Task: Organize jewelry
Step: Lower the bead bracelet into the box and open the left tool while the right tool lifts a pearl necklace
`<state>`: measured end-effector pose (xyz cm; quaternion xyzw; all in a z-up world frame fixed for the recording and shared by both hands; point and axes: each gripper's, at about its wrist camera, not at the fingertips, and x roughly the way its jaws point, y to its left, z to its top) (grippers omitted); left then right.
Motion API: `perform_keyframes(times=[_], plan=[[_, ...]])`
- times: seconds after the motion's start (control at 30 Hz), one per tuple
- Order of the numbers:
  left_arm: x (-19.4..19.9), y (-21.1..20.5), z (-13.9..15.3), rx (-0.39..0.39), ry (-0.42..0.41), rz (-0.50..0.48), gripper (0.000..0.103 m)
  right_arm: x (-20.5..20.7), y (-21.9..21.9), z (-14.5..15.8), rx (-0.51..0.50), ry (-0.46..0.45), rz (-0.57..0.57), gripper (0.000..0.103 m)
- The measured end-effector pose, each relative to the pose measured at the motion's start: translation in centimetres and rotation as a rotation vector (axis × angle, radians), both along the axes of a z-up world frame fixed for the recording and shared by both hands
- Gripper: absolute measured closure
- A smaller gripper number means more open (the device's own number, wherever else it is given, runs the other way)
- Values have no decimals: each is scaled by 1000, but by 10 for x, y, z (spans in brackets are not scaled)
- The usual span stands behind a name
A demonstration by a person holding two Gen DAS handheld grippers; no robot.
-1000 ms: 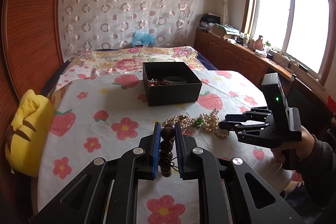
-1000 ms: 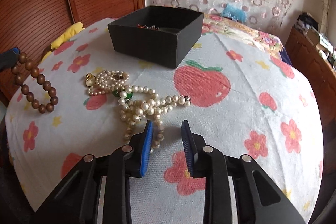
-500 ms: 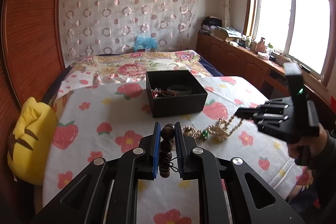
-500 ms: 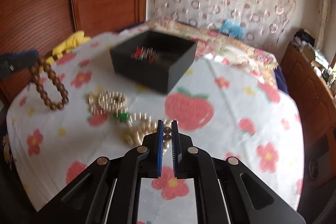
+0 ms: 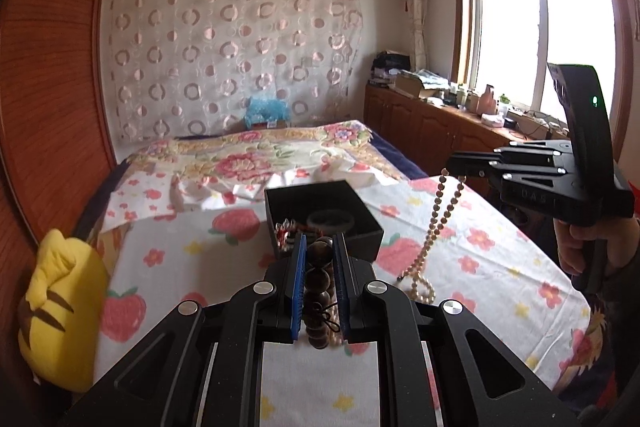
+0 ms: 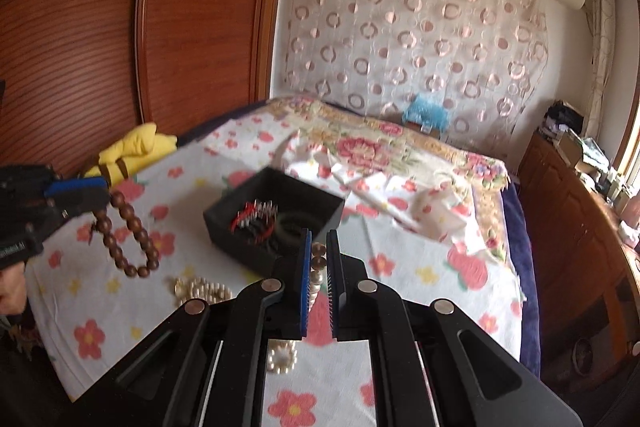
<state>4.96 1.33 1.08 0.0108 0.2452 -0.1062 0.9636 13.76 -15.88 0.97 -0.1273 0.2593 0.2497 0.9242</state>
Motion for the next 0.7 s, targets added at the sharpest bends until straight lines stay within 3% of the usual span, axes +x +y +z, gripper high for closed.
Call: perform_keyframes(times=[0.7], plan=[[69, -9, 20, 15, -19, 5, 91, 26, 11, 77, 57, -126, 2, 95]])
